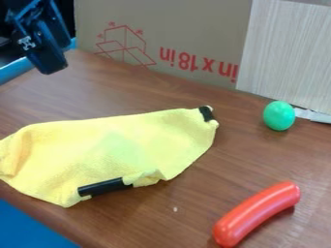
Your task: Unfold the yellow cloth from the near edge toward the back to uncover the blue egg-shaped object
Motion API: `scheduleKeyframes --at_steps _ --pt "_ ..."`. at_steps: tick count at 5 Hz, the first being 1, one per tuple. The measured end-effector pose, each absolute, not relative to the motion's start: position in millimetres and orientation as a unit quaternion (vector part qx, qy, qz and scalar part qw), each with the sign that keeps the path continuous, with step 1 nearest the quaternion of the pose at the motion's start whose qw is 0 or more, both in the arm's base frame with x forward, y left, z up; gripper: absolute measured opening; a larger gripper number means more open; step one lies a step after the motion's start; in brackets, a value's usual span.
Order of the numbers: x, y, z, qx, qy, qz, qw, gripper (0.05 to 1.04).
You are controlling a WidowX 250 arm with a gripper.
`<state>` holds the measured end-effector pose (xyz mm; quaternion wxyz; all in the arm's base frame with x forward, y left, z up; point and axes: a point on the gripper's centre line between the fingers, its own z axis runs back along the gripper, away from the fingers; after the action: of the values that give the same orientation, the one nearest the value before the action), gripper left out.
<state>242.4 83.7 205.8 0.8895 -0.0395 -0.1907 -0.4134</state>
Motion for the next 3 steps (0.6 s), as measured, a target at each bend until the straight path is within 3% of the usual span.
scheduleKeyframes --at_steps 1,3 --pt "242.0 83.6 199.7 -0.046 -0.184 -0.412 0.891 0.999" --pt "239.0 66.3 172.1 -0.02 -0.165 -0.445 0.88 0.999"
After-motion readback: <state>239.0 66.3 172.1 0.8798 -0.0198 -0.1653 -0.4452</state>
